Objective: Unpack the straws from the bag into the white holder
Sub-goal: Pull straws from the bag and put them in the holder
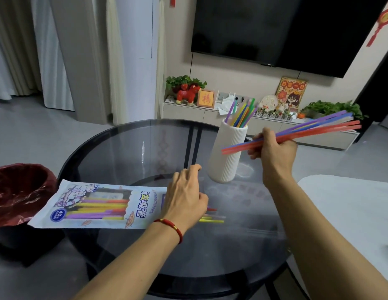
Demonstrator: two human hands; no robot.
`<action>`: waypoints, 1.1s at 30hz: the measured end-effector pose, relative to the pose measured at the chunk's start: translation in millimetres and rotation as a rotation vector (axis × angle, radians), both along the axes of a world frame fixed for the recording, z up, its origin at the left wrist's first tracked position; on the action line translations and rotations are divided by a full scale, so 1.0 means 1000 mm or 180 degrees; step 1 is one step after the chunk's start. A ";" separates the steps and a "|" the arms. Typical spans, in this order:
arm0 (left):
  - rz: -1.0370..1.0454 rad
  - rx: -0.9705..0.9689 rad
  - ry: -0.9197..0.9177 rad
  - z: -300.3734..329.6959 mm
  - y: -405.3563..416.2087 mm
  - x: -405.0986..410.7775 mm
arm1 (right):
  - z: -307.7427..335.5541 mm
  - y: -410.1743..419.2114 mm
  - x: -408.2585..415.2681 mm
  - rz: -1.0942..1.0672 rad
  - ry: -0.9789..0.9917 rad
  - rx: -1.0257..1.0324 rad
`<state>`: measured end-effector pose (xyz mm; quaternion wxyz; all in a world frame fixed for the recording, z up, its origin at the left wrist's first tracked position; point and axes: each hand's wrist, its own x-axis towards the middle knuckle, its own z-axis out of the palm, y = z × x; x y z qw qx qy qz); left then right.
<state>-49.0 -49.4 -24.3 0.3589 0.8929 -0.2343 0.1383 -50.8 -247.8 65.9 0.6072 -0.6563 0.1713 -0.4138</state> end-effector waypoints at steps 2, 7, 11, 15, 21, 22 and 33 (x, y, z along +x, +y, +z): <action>0.0013 0.0020 -0.0064 0.000 -0.001 -0.001 | 0.020 -0.004 0.008 -0.0129 -0.0197 0.0077; 0.0043 -0.0134 -0.0088 0.005 -0.003 0.002 | 0.055 -0.013 0.026 -0.0493 -0.0326 -0.0238; 0.0053 -0.0252 0.0007 0.007 -0.002 0.004 | 0.065 -0.014 0.039 -0.0668 -0.0152 -0.0819; 0.0054 -0.0261 0.0000 0.009 0.000 0.005 | 0.073 -0.007 0.055 -0.0592 0.0352 -0.1324; 0.0075 -0.0334 0.0111 0.011 0.004 0.005 | 0.080 0.009 0.068 -0.0520 0.0986 -0.1924; 0.0070 -0.0337 0.0131 0.012 0.005 0.005 | 0.082 0.011 0.069 -0.0497 0.1085 -0.1932; -0.0018 -0.0362 0.0010 0.023 0.009 0.000 | 0.081 0.004 0.070 -0.0356 0.0897 -0.2857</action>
